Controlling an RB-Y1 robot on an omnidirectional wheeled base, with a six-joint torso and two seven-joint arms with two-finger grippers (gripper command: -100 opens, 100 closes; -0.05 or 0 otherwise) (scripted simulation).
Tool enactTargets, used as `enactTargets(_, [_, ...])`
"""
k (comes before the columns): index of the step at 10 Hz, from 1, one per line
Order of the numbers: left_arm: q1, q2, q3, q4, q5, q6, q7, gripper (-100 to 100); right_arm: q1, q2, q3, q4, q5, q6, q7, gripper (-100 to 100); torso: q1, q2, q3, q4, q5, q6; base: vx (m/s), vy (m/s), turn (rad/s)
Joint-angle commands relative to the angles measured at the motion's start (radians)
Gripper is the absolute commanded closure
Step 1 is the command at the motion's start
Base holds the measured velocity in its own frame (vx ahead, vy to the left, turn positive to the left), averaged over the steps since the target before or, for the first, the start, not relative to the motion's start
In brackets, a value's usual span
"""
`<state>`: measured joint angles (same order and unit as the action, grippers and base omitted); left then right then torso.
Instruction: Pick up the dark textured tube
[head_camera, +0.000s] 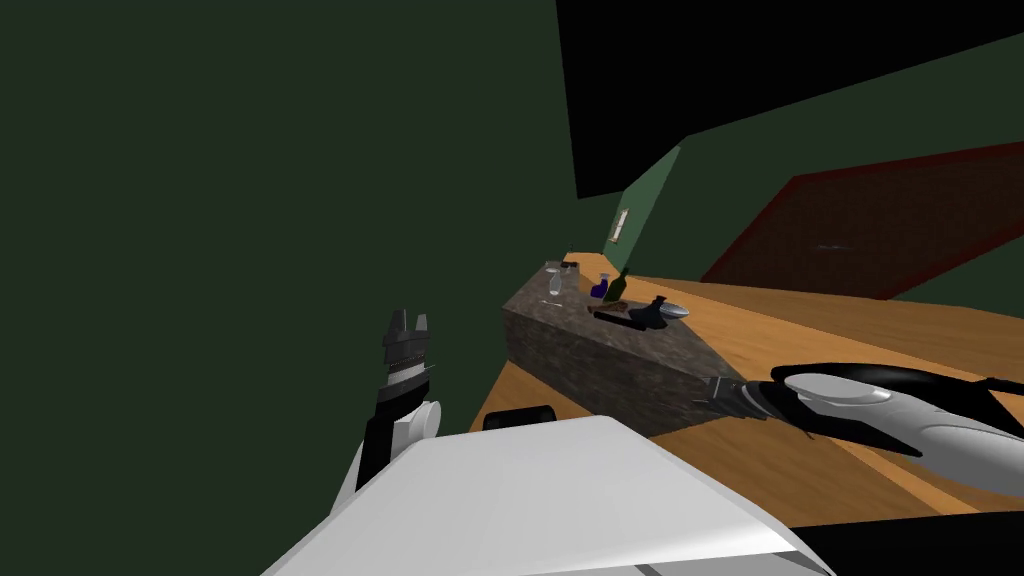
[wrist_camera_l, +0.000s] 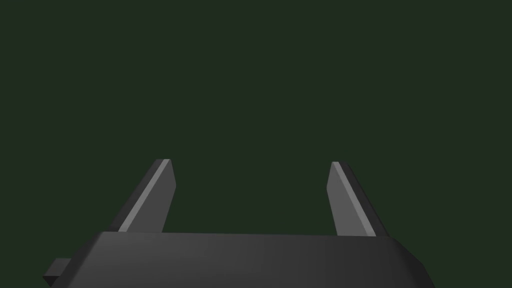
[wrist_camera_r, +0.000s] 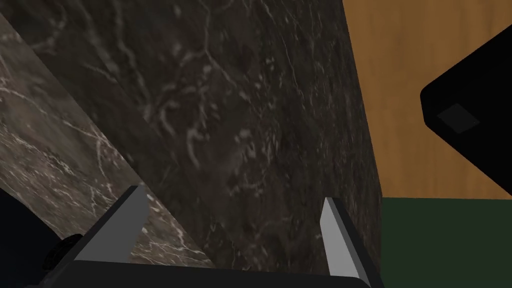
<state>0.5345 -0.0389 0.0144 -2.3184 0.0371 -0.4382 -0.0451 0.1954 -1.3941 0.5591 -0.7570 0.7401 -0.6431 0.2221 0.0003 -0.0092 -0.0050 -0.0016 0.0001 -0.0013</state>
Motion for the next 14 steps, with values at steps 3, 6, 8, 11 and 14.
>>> enactTargets(3, [0.000, 0.000, 0.000, 0.000, 0.000, 0.000, 0.000, 0, -0.053, -0.014, 0.016, 0.104, 0.048, -0.056, 0.046, -100, 0.000, 0.005, 0.003, 0.001, -0.001, 0.003, 0.066, -0.013, 0.119])
enactTargets(6, [0.000, 0.000, 0.000, 0.000, 0.000, 0.000, 0.000, 0, -0.126, -0.045, 0.049, 0.196, 0.128, -0.124, 0.085, -100, -0.002, -0.002, -0.001, 0.000, -0.001, 0.001, 0.155, -0.053, 0.357])
enactTargets(8, [0.000, 0.000, 0.000, 0.000, 0.000, 0.000, 0.000, 0, -0.166, -0.050, 0.067, 0.241, 0.170, -0.164, 0.107, -100, -0.004, -0.004, -0.003, -0.001, -0.001, 0.000, 0.158, -0.094, 0.346])
enactTargets(11, [0.000, 0.000, 0.000, 0.000, 0.000, 0.000, 0.000, 0, -0.205, -0.039, 0.085, 0.281, 0.213, -0.208, 0.131, -100, -0.002, -0.002, -0.002, -0.001, -0.001, 0.001, 0.124, -0.068, 0.237])
enactTargets(14, [0.000, 0.000, 0.000, 0.000, 0.000, 0.000, 0.000, 0, -0.186, -0.015, 0.082, 0.270, 0.203, -0.172, 0.129, -100, 0.003, 0.006, 0.004, 0.001, 0.000, 0.003, 0.020, -0.020, 0.021])
